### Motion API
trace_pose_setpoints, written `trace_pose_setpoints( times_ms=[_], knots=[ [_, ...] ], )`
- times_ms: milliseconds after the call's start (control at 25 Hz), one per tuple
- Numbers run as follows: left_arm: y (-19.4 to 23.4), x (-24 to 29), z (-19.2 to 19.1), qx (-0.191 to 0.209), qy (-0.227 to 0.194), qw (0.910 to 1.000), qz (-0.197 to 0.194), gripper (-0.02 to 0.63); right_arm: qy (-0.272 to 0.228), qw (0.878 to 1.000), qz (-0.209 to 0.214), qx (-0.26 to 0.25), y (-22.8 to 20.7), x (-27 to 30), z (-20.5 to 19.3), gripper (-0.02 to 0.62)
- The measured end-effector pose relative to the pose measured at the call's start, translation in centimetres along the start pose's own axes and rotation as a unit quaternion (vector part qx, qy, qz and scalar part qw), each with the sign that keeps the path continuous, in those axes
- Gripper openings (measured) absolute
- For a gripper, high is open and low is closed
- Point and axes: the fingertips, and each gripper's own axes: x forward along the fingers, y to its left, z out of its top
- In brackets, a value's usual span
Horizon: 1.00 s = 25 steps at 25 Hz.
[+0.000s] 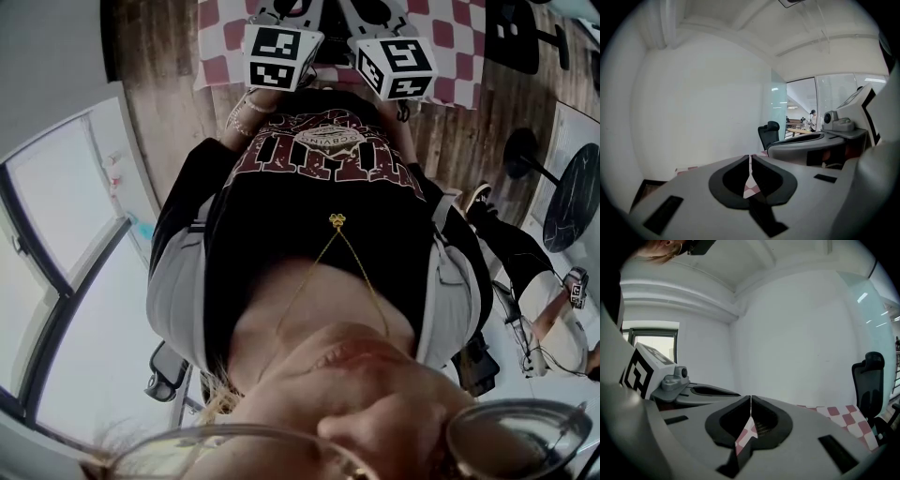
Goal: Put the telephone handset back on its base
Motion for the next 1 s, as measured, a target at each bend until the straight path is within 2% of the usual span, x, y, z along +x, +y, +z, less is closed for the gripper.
trace_pose_setpoints(
  times_ms=[360,1000],
  knots=[
    [0.0,-0.7,1.5,0.003,-0.019,0.9998,-0.003,0.025,-0.005,1.000,-0.014,-0.003,0.2,-0.2,0.6,0.021],
    [-1.0,-0.5,1.1,0.011,-0.013,0.9996,-0.025,0.025,0.001,0.999,-0.034,0.000,-0.2,-0.9,0.0,0.021]
  ],
)
